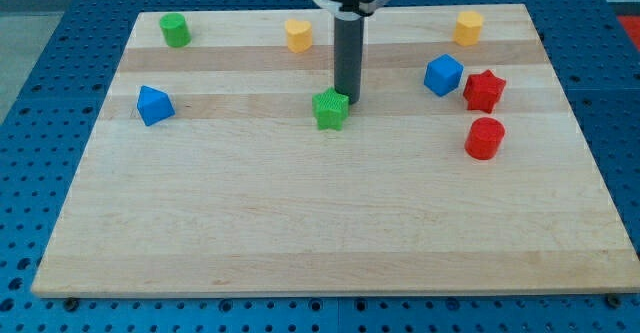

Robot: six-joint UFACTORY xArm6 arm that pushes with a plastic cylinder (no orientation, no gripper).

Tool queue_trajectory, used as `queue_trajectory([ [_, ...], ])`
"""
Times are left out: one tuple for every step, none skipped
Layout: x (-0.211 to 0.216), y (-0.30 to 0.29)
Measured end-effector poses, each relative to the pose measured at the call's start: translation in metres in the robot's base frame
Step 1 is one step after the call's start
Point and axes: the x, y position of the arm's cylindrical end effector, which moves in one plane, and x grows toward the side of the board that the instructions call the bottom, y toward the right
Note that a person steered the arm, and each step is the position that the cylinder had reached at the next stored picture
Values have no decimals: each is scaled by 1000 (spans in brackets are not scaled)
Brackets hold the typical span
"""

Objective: Place the green star below the red circle

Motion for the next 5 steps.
queue_trajectory([
  [-7,-26],
  [35,-26],
  [36,-1],
  [36,1],
  [32,-2],
])
